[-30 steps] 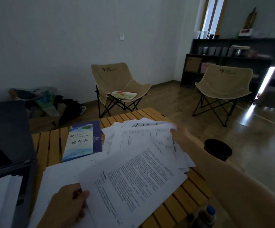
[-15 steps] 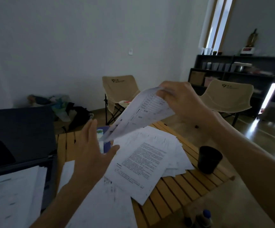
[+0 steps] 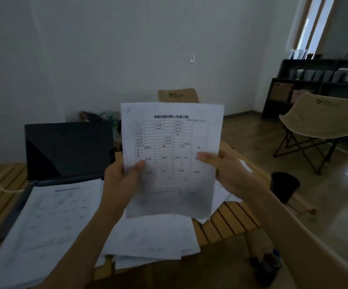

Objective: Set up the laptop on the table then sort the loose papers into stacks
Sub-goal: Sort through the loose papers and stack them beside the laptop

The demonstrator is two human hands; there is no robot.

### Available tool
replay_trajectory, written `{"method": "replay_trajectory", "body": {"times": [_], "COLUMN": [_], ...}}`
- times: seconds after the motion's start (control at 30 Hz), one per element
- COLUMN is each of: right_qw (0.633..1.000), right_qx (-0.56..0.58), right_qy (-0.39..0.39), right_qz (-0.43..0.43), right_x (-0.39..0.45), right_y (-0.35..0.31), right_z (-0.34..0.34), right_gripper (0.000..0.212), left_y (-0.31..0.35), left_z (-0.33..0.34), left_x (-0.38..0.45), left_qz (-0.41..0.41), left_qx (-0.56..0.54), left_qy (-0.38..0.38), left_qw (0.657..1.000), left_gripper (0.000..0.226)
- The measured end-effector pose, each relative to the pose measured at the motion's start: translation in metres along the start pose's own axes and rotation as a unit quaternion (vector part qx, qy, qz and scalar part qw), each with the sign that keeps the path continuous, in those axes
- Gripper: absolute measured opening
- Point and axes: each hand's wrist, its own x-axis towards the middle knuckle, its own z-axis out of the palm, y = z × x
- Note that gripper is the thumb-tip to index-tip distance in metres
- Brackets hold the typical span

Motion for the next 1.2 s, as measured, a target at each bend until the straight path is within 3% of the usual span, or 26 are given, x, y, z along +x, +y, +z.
{"method": "replay_trajectory", "body": {"times": [0.1, 0.2, 0.27, 0.33, 0.43, 0.47, 0.57, 0.63, 0.7, 0.8, 0.93, 1.1, 1.2], "right_qw": [0.999, 0.994, 0.994, 0.988, 0.924, 0.910, 0.914, 0.893, 0.871, 0.867, 0.852, 0.870, 0.887], "right_qx": [-0.043, -0.078, -0.062, -0.066, -0.253, -0.264, -0.106, 0.029, 0.120, 0.193, 0.225, 0.105, 0.024], "right_qy": [0.022, -0.011, 0.014, 0.069, 0.212, 0.252, 0.338, 0.369, 0.356, 0.319, 0.324, 0.240, 0.219], "right_qz": [0.023, 0.079, 0.090, 0.118, 0.192, 0.198, 0.199, 0.257, 0.317, 0.332, 0.345, 0.417, 0.405], "right_x": [-0.005, -0.016, -0.011, -0.003, 0.006, 0.004, -0.006, -0.009, -0.010, -0.008, 0.002, 0.020, 0.029], "right_y": [0.050, 0.092, 0.096, 0.092, 0.105, 0.113, 0.132, 0.132, 0.134, 0.139, 0.137, 0.136, 0.144], "right_z": [0.026, 0.047, 0.044, 0.032, 0.003, -0.003, -0.020, -0.027, -0.033, -0.037, -0.039, -0.031, -0.023], "right_gripper": [0.036, 0.034, 0.027, 0.018, 0.027, 0.026, 0.006, 0.016, 0.006, 0.021, 0.034, 0.025, 0.018], "left_y": [-0.020, -0.045, -0.051, -0.055, -0.077, -0.088, -0.114, -0.121, -0.124, -0.133, -0.139, -0.137, -0.135], "left_z": [-0.004, -0.008, -0.014, -0.024, -0.034, -0.035, -0.025, -0.014, -0.001, 0.012, 0.015, 0.016, 0.016], "left_x": [-0.024, -0.041, -0.030, -0.010, 0.002, -0.002, -0.023, -0.034, -0.040, -0.044, -0.050, -0.053, -0.054], "left_qz": [-0.026, -0.079, -0.090, -0.108, -0.178, -0.202, -0.220, -0.134, -0.029, -0.009, -0.026, -0.025, -0.022], "left_qx": [0.011, 0.059, 0.094, 0.150, 0.279, 0.327, 0.436, 0.553, 0.600, 0.569, 0.563, 0.560, 0.554], "left_qy": [-0.005, -0.043, -0.003, 0.038, -0.035, -0.063, -0.086, -0.096, -0.173, -0.287, -0.273, -0.264, -0.255], "left_qw": [1.000, 0.994, 0.991, 0.982, 0.943, 0.921, 0.869, 0.817, 0.781, 0.770, 0.780, 0.785, 0.792], "left_gripper": [0.035, 0.035, 0.032, 0.030, 0.029, 0.028, 0.035, 0.056, 0.067, 0.062, 0.052, 0.052, 0.051]}}
